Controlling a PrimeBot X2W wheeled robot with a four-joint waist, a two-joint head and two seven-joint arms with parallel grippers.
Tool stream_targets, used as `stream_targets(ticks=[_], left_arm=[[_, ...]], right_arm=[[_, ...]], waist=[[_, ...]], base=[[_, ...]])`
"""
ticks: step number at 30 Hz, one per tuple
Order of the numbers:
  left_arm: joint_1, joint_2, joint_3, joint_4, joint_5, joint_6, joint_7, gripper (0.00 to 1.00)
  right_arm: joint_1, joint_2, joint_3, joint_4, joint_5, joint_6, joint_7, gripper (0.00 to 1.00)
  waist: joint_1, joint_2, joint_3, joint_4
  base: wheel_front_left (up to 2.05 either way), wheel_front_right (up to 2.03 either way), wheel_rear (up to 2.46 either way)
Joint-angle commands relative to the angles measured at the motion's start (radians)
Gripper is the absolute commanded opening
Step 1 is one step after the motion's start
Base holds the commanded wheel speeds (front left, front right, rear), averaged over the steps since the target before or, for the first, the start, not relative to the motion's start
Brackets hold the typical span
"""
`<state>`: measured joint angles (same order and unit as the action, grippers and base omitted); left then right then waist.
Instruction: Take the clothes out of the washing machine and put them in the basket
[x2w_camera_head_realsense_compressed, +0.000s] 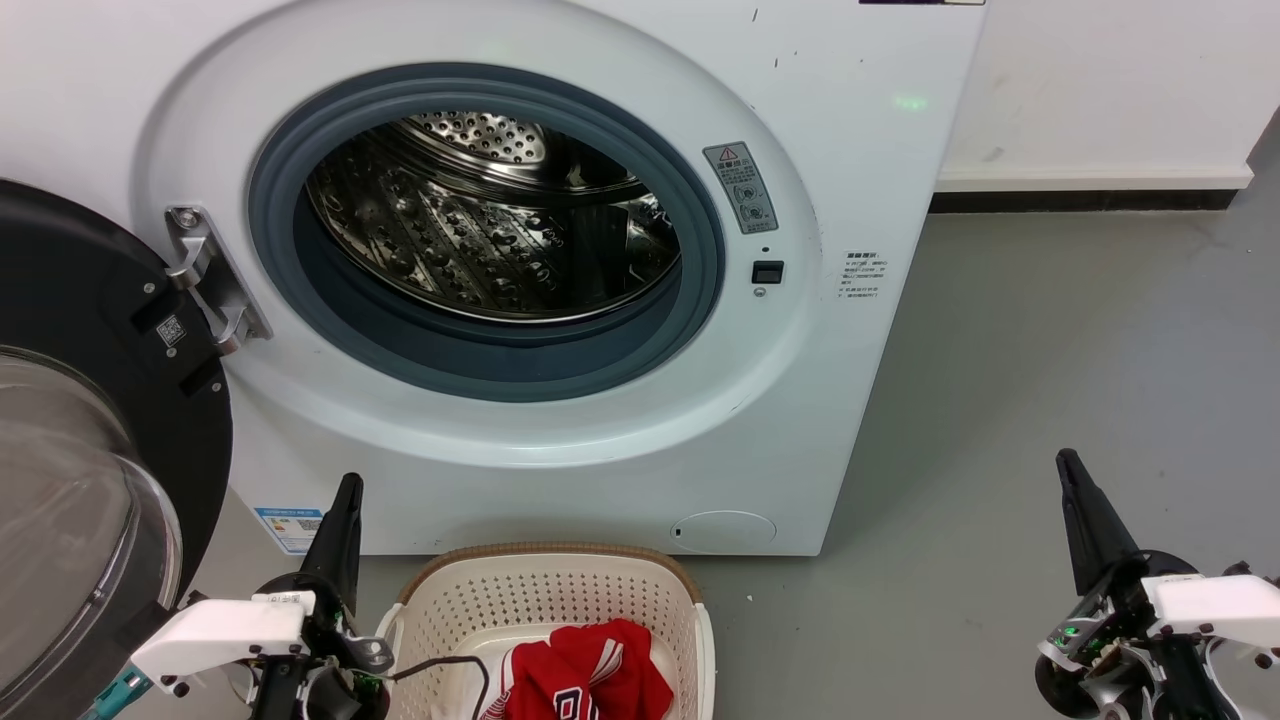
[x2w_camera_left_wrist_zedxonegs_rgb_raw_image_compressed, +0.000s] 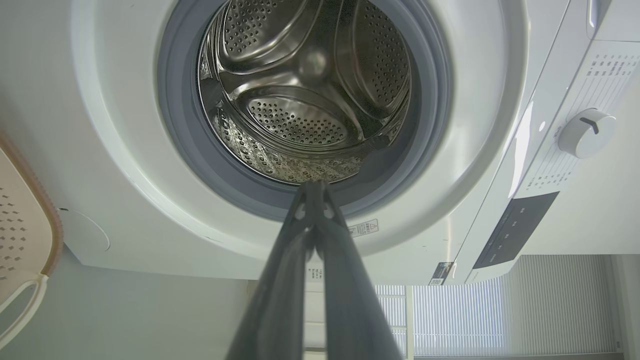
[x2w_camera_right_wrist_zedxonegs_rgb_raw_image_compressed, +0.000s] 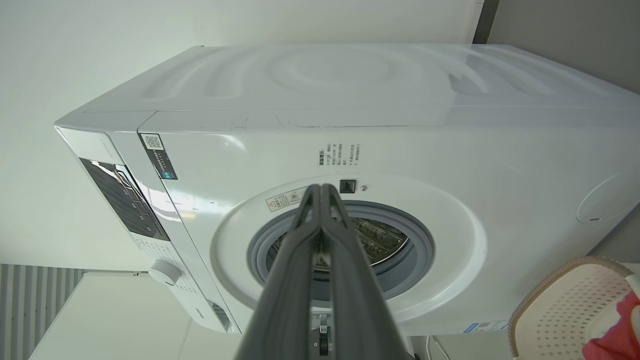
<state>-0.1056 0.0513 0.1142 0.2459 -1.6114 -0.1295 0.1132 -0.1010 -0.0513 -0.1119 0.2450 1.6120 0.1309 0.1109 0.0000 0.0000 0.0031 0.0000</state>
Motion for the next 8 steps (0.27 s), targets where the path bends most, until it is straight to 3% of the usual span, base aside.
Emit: stream_targets(ticks=[1,8], left_arm=[[-0.007,-0.003,0.004,0.001,-0.001,-0.004,0.004,0.00],[-0.006,-0.003,0.004,0.001,-0.001,-0.004,0.004,0.00]], right_arm=[[-0.014,-0.002,-0.001,0.002,0.004,0.000,0.003,0.00],[-0.014,-0.001,-0.002,0.002,0.004,0.000,0.003,0.00]], waist=[[0.0000,0.0000,0.000,0.000],[0.0000,0.0000,0.000,0.000]], base=[[0.00,0.00,0.00],[0.00,0.00,0.00]])
